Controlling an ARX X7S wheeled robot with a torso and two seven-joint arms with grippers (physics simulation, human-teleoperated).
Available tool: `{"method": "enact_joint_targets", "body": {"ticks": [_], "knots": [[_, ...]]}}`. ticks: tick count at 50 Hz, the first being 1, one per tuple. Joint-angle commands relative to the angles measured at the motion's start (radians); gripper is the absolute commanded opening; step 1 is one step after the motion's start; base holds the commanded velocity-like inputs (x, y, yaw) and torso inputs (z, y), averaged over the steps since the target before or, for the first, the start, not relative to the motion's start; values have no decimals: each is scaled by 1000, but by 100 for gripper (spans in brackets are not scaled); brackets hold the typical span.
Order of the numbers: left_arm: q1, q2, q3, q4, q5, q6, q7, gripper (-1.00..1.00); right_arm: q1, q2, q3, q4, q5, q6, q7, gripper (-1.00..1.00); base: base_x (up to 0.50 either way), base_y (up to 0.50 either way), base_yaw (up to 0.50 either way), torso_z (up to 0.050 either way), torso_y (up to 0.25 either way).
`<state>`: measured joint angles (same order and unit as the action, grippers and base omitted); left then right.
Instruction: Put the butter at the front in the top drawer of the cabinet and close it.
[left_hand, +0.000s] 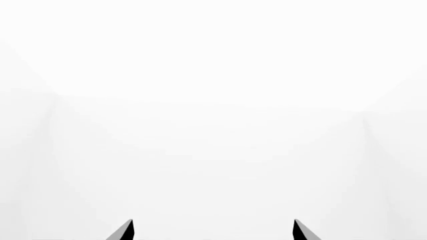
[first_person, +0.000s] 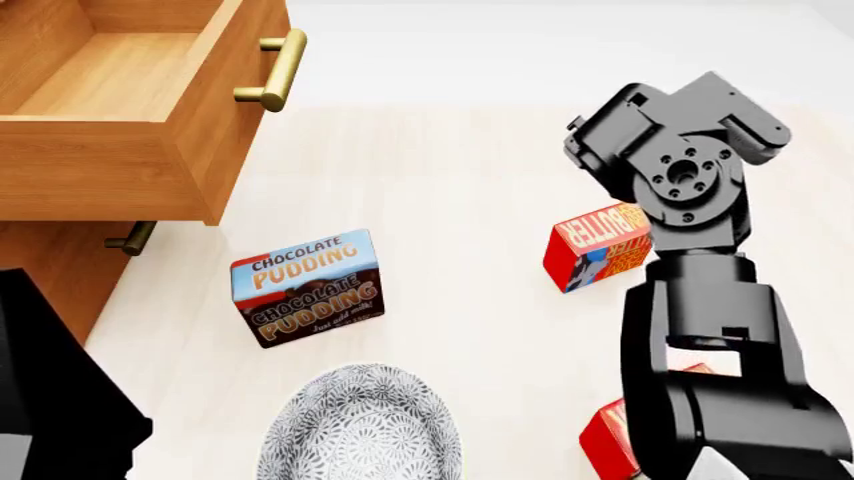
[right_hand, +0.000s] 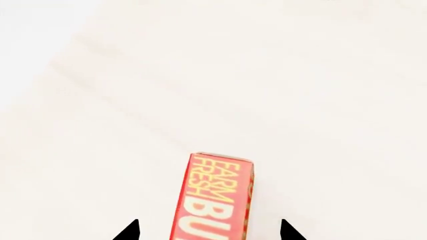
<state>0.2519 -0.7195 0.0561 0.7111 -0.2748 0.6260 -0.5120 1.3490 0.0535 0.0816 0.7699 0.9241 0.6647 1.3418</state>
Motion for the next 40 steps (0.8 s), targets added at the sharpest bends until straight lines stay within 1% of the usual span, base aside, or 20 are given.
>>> {"method": "enact_joint_targets", "body": {"ticks": [1,26,40], "knots": [[3,2,-2,-9,1,4,4,100,36,1,-24,108,-18,-39,-47,100,0,0,0,0,0],[-4,9,6,-41,-4,18,18,100,171,-10,-31,519,-50,-216,-233,100,0,0,0,0,0],[5,10,1,-51,-8,30,22,100,169,-20,46,537,-108,-212,-251,100,0,0,0,0,0]]}}
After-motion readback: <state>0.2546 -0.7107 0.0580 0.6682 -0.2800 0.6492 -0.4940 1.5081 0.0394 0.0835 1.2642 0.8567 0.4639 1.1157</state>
